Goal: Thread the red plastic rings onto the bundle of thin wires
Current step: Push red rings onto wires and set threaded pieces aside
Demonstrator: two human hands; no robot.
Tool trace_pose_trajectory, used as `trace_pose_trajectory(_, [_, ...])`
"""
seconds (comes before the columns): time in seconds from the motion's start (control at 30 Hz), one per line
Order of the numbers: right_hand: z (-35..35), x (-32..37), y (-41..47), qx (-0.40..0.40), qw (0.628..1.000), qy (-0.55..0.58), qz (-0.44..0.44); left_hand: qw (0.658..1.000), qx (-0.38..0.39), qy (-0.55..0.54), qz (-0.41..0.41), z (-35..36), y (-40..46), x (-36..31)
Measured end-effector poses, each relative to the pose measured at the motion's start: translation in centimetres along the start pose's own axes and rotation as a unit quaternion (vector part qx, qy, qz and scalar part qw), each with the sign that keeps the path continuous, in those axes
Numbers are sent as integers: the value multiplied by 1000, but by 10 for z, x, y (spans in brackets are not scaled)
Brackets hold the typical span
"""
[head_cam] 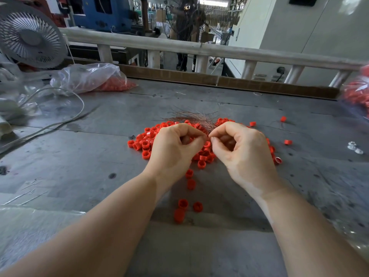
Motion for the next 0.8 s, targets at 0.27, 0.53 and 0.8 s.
trace_pose_trajectory(0.27, [1,-5,0,-9,1000,-10,15,996,26,-73,-33,0,-1,-1])
trace_pose_trajectory(0.53, [1,-5,0,-5,1000,-16,6,1000,-1,-7,-2,0,-1,-6])
trace_pose_trajectory(0.8, [2,-2,-1,14,1000,-20,5,998,-17,49,42,0,-1,-3])
Point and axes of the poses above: each hand's wrist, its own y-axis towards the middle knuckle, its own z-axis out of the palm, x = y × z, the point moved 2 cm from there along y, towards the middle knuckle, and after that the axes turned 7 degrees about -x, right-handed, at the moved point
